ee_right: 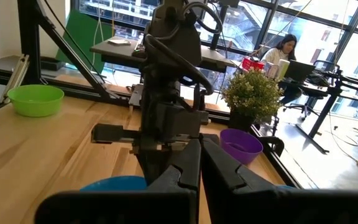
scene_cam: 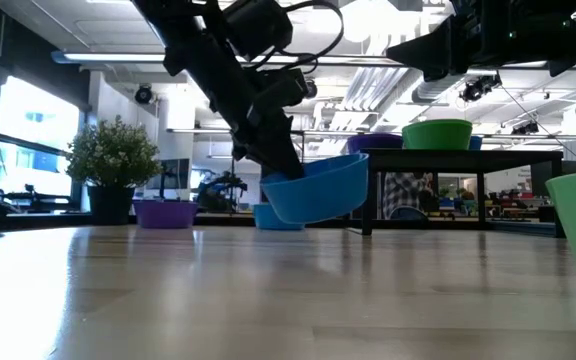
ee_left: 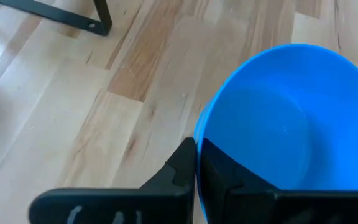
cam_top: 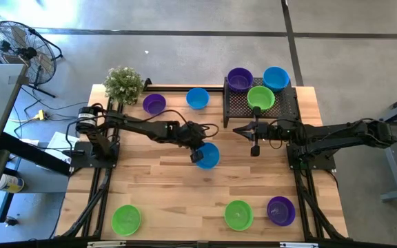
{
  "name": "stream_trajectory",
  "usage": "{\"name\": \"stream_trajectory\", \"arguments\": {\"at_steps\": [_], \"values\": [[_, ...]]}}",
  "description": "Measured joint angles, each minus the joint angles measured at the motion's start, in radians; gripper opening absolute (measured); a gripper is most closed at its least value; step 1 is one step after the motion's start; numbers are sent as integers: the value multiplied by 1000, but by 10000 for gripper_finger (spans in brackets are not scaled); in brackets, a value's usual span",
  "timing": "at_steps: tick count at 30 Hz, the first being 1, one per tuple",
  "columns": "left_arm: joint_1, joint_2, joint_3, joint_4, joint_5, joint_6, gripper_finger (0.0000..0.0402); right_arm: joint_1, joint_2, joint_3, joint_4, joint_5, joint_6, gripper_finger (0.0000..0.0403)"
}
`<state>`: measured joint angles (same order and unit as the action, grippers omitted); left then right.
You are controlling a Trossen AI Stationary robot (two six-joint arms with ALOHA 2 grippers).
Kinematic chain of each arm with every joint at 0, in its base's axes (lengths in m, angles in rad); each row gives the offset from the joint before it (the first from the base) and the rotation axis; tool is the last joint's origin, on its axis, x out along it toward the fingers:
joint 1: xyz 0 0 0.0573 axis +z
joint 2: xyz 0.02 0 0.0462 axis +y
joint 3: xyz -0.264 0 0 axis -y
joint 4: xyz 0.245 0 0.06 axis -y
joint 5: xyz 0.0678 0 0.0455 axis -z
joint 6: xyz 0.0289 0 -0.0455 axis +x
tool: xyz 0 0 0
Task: Pick & Place Mini bowls
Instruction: Stack the blue bowl on the other blue bowls on the shelf
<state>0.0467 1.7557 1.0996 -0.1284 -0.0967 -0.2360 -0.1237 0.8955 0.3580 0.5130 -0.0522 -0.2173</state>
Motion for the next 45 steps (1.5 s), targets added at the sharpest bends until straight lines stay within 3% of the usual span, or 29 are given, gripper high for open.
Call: {"name": "stream_trajectory", "arguments": {"at_steps": [17,26,30,35,38,41,45], "values": [[16,0,0,-1,-6,15,6,0,0,0,0,0,0,1],[26,72,2,30,13,18,8,0,0,0,0,0,0,1],[25,77,0,23,8,5,36,0,0,0,-2,0,0,2],[25,43,4,-19,5,19,105,0,0,0,-5,0,0,1],[25,15,33,-116,10,56,136,0,0,0,-8,0,0,2],[13,-12,53,-153,-34,103,142,0,0,0,-13,0,0,1],[-25,-100,19,-150,-152,153,107,0,0,0,-18,0,-5,2]]}}
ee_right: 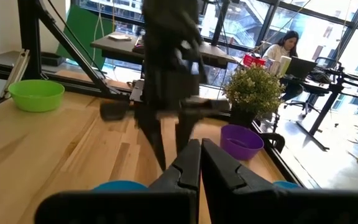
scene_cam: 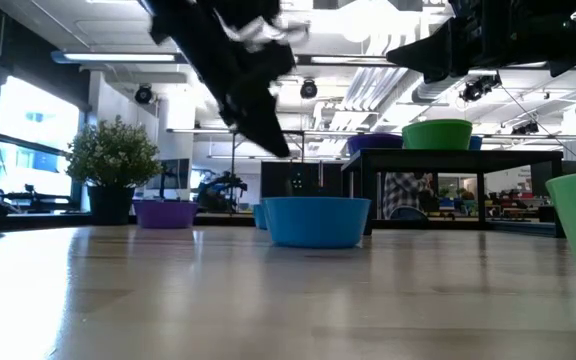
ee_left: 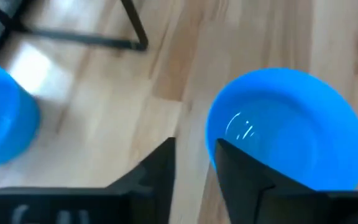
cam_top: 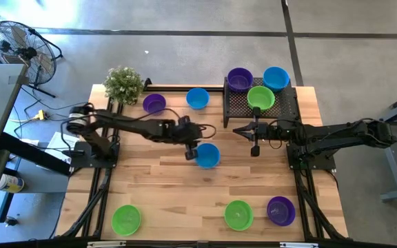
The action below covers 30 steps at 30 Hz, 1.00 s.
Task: Pick & Place Mini bowls
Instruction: Stack the blue bowl on the other blue bowls on the shelf
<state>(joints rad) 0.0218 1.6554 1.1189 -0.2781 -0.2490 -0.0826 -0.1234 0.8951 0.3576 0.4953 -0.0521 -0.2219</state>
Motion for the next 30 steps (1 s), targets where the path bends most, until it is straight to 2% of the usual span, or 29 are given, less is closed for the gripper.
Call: {"name": "stream_trajectory", "arguments": {"at_steps": [4,6,12,18,21,24,30], "values": [[-26,-101,-134,107,-27,26,36,1,0,0,0,28,-7,1],[-30,-162,-234,224,-14,26,10,9,0,0,-4,74,-6,1],[-29,-335,-599,615,27,2,19,91,4,9,-11,233,-35,1],[-29,-408,-854,929,37,-5,2,202,55,85,-90,348,-48,2],[-29,-410,-912,1018,56,-19,3,258,119,125,-152,417,-44,3],[-29,-410,-922,1036,57,-19,3,305,201,162,-182,471,-40,7],[-29,-410,-922,1036,56,-19,2,377,363,231,-240,492,-9,40]]}}
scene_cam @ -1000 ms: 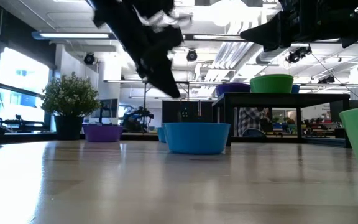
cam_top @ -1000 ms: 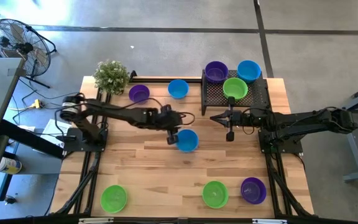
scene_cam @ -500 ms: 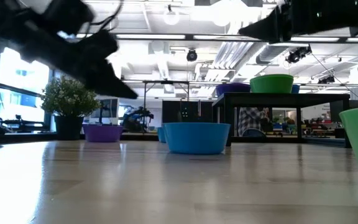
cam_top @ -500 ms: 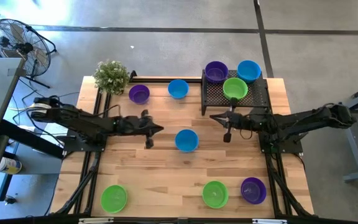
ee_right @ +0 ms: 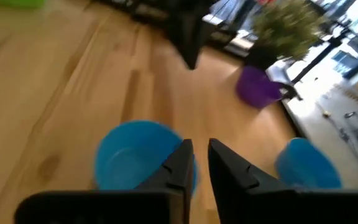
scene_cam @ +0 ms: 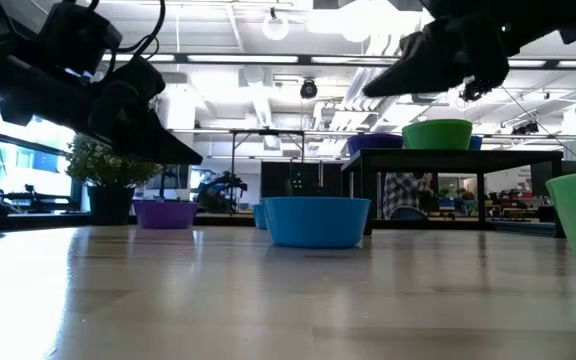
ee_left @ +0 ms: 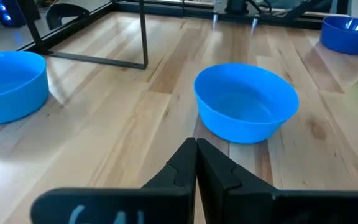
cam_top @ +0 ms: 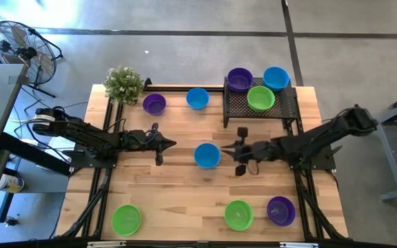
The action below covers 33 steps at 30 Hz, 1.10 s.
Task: Pick & Place Mini bowls
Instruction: Stack the blue bowl on the other blue bowls on the shelf
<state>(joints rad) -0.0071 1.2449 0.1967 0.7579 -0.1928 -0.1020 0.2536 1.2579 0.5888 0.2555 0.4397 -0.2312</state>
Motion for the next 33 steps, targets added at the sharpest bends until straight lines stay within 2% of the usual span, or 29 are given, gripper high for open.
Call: {"name": "stream_trajectory", "arguments": {"at_steps": [12,28,33], "values": [[0,0,0,-5,1,-7,2,64,183,167,-218,17,75,115],[0,1,0,-13,2,-8,2,54,304,366,-430,5,184,129],[0,1,0,-23,2,-8,2,37,383,458,-537,0,219,154]]}}
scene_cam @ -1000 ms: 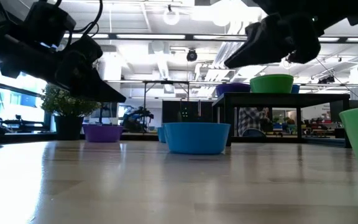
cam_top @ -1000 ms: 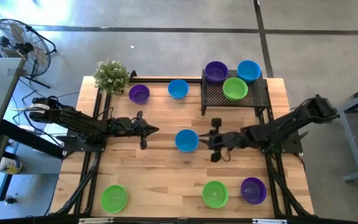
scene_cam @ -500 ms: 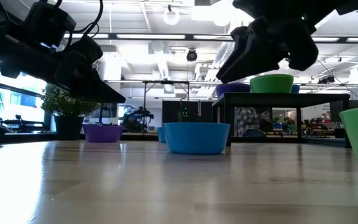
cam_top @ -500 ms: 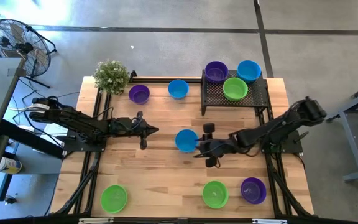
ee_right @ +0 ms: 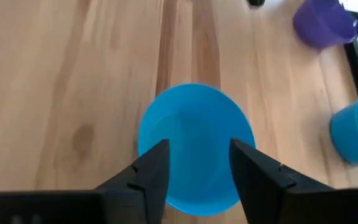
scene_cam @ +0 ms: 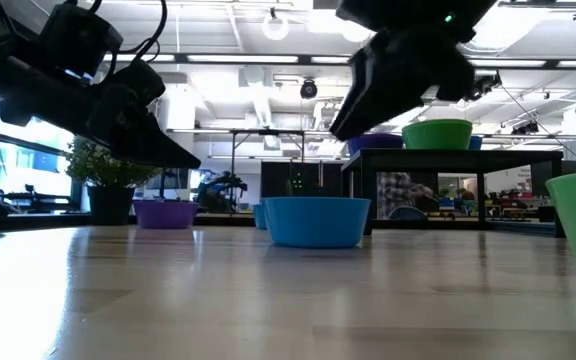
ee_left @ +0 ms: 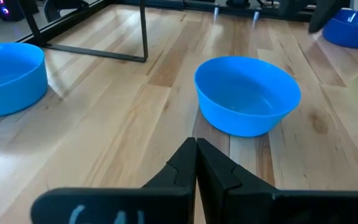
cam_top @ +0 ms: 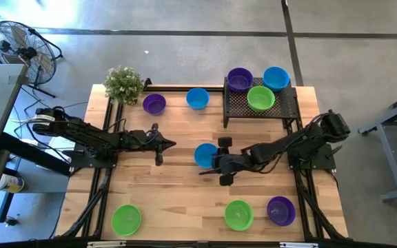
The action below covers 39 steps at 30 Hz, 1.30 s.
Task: Pick & Place Mini bowls
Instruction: Stack the blue bowl on the other blue bowls on the shelf
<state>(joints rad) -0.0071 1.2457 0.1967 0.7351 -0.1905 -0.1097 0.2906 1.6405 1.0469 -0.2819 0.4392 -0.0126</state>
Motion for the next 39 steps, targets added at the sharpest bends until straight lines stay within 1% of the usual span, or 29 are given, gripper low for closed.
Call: {"name": "stream_trajectory", "arguments": {"at_steps": [3,6,9,12,16,23,28,30,32,34,36,38,39], "values": [[0,0,0,-2,0,0,2,-17,62,46,-51,-25,37,179],[0,0,0,-4,0,0,2,-26,120,84,-75,-75,50,198],[0,0,0,-4,0,0,2,-24,162,109,-76,-118,30,205],[0,0,0,-4,0,0,2,-24,186,121,-73,-120,6,199],[0,0,0,-4,0,0,2,-33,194,115,-71,-118,-15,174],[0,0,0,-4,0,-1,2,-56,207,115,-66,-182,-14,119],[0,0,0,-4,0,-1,2,-63,261,114,-53,-172,-39,108],[0,0,0,-4,0,-1,2,-62,269,114,-48,-165,-52,106],[0,0,0,-4,0,-1,2,-62,270,114,-49,-168,-65,95],[0,0,0,-4,2,-1,2,-62,266,114,-50,-186,-76,74],[0,0,0,-4,2,-1,2,-62,254,114,-51,-205,-88,45],[0,0,0,-4,2,-1,2,-61,243,114,-51,-207,-107,15],[0,0,0,-4,2,-1,2,-60,237,114,-55,-206,-118,8]]}}
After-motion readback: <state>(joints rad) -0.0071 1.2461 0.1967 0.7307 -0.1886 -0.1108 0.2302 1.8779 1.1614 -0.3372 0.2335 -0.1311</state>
